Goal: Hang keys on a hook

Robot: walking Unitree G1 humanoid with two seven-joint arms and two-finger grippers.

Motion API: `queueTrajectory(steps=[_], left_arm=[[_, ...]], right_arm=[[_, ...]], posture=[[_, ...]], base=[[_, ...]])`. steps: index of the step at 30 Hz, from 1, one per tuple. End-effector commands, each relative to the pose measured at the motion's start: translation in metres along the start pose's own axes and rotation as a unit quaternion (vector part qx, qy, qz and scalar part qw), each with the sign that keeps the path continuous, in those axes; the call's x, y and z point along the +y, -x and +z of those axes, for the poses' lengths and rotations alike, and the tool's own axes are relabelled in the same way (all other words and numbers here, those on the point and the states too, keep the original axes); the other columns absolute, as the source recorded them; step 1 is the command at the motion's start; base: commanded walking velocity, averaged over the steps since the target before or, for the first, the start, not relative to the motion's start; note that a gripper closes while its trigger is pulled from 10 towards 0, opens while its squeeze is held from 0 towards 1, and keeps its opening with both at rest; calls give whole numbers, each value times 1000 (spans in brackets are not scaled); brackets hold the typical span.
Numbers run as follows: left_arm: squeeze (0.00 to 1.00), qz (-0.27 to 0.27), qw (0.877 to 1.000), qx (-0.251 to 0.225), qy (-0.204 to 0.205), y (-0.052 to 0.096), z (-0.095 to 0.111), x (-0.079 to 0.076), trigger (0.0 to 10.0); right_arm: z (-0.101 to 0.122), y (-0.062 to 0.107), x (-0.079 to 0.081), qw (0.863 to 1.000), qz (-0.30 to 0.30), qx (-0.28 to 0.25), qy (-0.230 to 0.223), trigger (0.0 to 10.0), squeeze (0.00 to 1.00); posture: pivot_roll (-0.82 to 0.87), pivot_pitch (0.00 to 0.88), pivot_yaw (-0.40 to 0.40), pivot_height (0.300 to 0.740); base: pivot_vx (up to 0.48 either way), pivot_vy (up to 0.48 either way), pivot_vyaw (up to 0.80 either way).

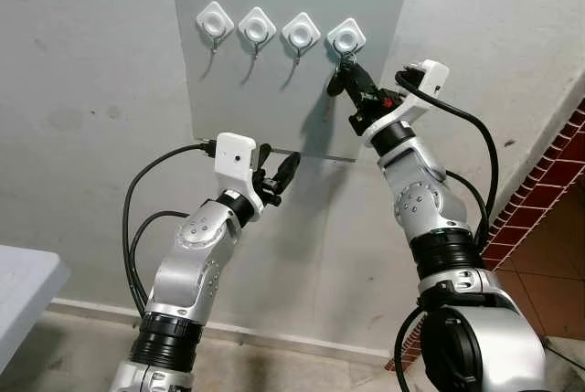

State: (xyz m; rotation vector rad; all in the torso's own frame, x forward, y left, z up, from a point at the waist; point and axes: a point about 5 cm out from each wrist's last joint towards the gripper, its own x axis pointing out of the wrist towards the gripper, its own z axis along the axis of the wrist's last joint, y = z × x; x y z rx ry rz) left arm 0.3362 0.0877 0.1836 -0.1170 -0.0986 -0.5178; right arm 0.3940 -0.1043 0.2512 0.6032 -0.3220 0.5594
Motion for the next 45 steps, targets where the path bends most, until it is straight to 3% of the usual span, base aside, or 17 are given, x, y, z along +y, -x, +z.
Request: queueTrajectory(steps=[1,8,24,25,26,40,45], left_arm=[[0,-5,1000,-11,-3,-2,8,-2,10000],[0,-3,1000,-11,-1,-1,8,-1,10000],[0,2,1000,-10,1,-1,9,0,10000],[0,2,1000,-10,1,-1,9,0,10000],[0,2,1000,-10,1,-1,9,0,10000],[0,7,1000,-12,3,-2,9,1,10000],[0,10,1000,-11,4,-1,8,3,10000]], right_arm=[[2,-3,1,1000,0,-2,-26,10000,0],[-4,-1,3,997,1,0,-72,10000,0],[-20,10,1,998,-12,15,-60,10000,0],[-21,10,0,998,-14,15,-58,10000,784],[-21,11,0,998,-12,14,-56,10000,1000],[-22,20,-2,1000,-14,11,20,10000,1000],[-25,26,-2,999,-14,10,27,10000,1000]], posture=[[42,0,-59,740],[45,0,-59,740],[48,0,-56,740],[47,0,-56,740],[47,0,-56,740],[46,0,-57,740],[46,0,-55,740]], base=[[0,0,0],[0,0,0],[0,0,0],[0,0,0],[0,0,0],[0,0,0],[0,0,0]])
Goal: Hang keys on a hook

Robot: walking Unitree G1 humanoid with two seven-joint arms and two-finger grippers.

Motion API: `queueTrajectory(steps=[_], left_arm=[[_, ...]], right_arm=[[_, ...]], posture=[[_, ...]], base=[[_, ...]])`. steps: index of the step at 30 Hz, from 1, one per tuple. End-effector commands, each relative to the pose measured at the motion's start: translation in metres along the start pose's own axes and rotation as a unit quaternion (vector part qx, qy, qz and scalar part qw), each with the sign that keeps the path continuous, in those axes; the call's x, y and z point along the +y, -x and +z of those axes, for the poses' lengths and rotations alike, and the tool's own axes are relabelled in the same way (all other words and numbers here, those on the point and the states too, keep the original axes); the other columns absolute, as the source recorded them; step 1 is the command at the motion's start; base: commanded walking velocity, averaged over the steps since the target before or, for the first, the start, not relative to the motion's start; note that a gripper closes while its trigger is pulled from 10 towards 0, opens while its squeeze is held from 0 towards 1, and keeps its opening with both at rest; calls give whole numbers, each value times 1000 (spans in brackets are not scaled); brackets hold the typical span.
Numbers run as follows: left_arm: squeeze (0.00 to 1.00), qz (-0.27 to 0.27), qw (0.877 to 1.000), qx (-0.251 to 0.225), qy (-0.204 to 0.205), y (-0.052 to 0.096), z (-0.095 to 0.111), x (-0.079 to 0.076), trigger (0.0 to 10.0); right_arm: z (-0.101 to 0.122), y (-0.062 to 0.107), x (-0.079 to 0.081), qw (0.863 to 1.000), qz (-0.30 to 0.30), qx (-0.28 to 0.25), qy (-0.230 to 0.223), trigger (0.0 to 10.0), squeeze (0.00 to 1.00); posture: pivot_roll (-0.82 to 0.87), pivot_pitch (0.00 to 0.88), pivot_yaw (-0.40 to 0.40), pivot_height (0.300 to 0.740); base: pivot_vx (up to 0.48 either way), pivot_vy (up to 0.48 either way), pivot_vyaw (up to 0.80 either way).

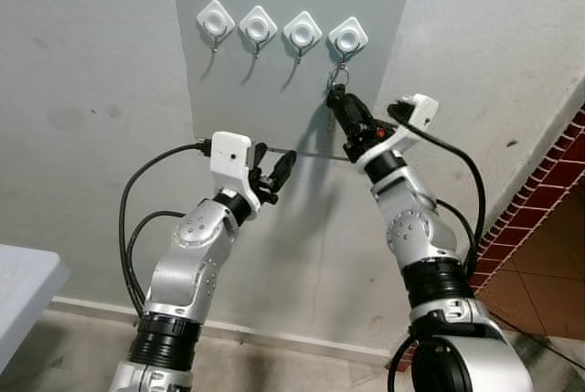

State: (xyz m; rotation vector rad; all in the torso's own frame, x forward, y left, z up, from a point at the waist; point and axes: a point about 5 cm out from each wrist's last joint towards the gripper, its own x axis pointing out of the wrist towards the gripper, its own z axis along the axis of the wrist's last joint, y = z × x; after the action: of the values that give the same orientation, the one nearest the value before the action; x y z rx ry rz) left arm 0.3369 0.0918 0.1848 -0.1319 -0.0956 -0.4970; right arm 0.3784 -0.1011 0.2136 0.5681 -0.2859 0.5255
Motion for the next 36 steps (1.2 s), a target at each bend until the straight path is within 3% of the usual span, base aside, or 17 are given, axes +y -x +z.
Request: queueTrajectory(steps=[1,12,18,21,29,36], left_arm=[[0,0,1000,-9,-3,-2,6,-1,10000],[0,7,1000,4,-7,-1,-3,1,10000],[0,38,999,5,-4,2,-9,10,10000],[0,75,997,13,-6,8,-18,17,10000],[0,103,994,41,6,26,-45,22,10000],[0,129,990,49,5,41,-64,25,10000]], right_arm=[[3,2,2,1000,3,-5,18,10000,1000],[-8,27,-3,999,-10,9,46,10000,1000],[-15,46,-7,997,-35,16,68,10000,1000],[-21,63,-12,991,-65,31,115,10000,1000],[-40,101,-20,973,-115,78,182,10000,1000],[-45,123,-23,963,-160,86,200,10000,1000]], posture=[[42,0,-52,740],[28,0,-39,740],[20,0,-30,740],[17,0,-28,740],[12,0,-27,740],[4,0,-17,740]], base=[[0,0,0],[0,0,0],[0,0,0],[0,0,0],[0,0,0],[0,0,0]])
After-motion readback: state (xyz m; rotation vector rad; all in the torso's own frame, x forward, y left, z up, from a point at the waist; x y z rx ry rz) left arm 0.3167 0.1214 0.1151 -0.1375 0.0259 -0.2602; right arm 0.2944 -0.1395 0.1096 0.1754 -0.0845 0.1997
